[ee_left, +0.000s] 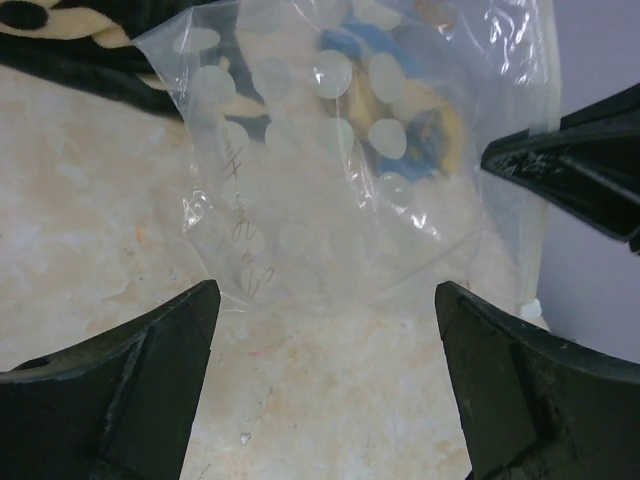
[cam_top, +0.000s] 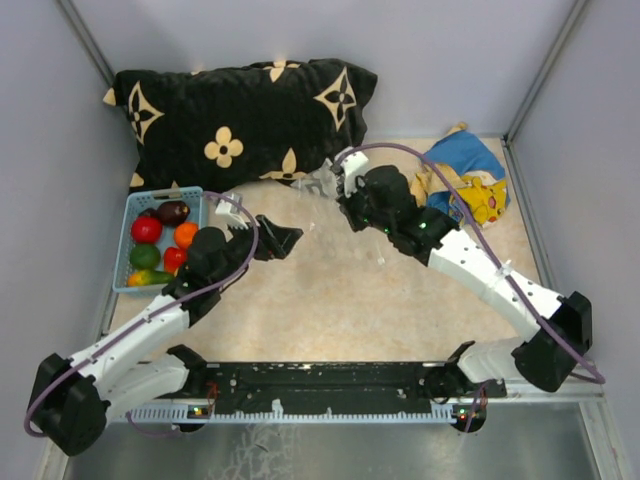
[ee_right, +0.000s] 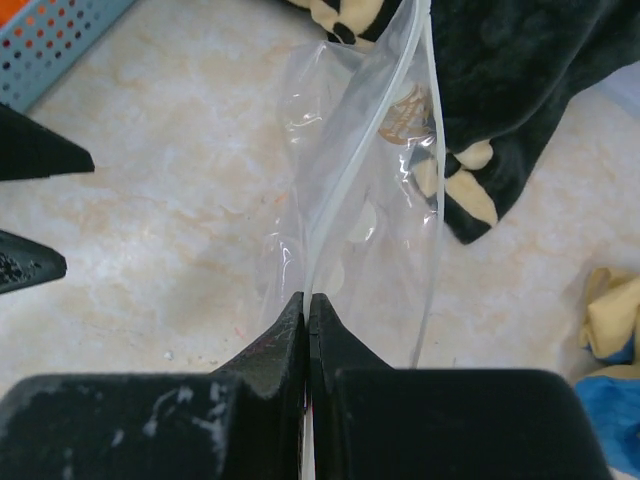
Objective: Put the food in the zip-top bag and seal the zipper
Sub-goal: Pick up the zipper food storage bag at the center of the board.
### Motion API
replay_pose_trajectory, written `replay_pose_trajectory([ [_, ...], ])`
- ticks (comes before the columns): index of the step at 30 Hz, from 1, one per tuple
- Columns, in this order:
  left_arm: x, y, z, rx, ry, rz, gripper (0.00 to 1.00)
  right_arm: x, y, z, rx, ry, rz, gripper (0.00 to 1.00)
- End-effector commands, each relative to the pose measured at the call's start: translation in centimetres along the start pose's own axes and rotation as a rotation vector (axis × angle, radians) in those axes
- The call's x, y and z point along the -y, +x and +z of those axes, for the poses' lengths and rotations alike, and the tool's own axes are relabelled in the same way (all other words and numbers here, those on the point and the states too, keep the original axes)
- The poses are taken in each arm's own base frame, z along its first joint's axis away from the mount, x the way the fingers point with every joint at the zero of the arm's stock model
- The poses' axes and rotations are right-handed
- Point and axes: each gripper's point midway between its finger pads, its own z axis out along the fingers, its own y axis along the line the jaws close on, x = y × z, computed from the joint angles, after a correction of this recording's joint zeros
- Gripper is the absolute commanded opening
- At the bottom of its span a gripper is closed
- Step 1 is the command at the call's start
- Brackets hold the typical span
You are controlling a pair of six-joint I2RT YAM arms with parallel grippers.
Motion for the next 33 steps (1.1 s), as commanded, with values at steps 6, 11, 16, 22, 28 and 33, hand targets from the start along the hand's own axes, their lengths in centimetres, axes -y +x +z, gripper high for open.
replay_pose_trajectory([
  [6,2.3,-3.1,-0.5,0.109,0.071,-0.149,0.95,-1.9,-0.3,0.4,-0.033,0.170,-0.273,0.00],
  [11,3.1,-3.5,-0.4,0.130,0.121,-0.206,0.95,-5.3,1.3,1.9,-0.044,0.076,-0.275,0.00],
  [16,3.4,-3.3,-0.4,0.130,0.147,-0.238,0.94,-8.4,2.0,2.7,-0.024,-0.002,-0.240,0.00],
  [22,2.8,-2.4,-0.1,0.116,0.137,-0.252,0.87,-9.9,2.2,3.4,-0.010,-0.043,-0.190,0.00],
  [28,2.2,-1.9,-0.5,0.122,0.127,-0.250,0.72,-10.5,1.4,3.6,0.016,-0.058,-0.141,0.00],
  [33,1.8,-1.9,-0.5,0.126,0.104,-0.235,0.59,-11.3,1.1,4.0,0.025,-0.083,-0.125,0.00],
])
